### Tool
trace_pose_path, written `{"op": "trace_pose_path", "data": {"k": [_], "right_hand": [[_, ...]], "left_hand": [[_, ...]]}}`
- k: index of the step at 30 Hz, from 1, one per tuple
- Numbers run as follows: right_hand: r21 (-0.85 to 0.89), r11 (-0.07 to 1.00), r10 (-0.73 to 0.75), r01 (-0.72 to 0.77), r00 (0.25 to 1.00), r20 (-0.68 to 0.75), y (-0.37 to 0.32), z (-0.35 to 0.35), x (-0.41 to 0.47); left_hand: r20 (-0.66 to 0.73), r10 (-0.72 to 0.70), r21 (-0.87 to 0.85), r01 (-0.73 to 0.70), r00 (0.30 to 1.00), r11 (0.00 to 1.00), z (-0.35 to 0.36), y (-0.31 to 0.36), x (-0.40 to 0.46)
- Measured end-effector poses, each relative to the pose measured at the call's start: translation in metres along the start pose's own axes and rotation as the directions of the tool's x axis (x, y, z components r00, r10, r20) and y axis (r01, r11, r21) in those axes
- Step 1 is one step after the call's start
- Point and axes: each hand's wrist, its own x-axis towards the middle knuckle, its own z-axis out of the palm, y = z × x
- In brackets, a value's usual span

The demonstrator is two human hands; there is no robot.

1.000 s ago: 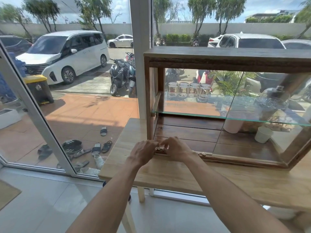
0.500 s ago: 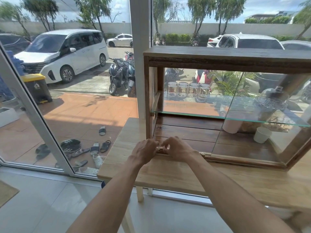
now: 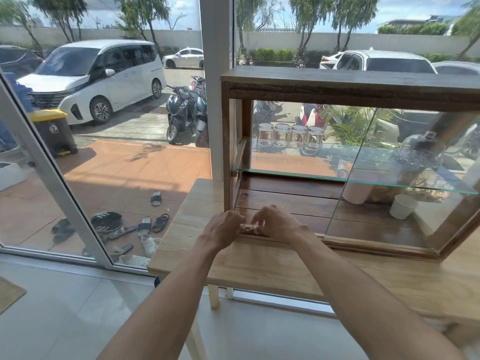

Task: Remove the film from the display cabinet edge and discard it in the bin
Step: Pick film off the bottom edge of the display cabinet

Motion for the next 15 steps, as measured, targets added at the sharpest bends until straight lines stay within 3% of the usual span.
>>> {"op": "trace_pose_path", "data": {"k": [15], "right_hand": [[0.042, 0.996, -0.079, 0.080, 0.996, -0.028, 0.0014, 0.0034, 0.0046]], "left_hand": [[-0.037, 0.032, -0.044, -0.033, 0.999, 0.998, -0.0009, 0.0004, -0.0037]]}}
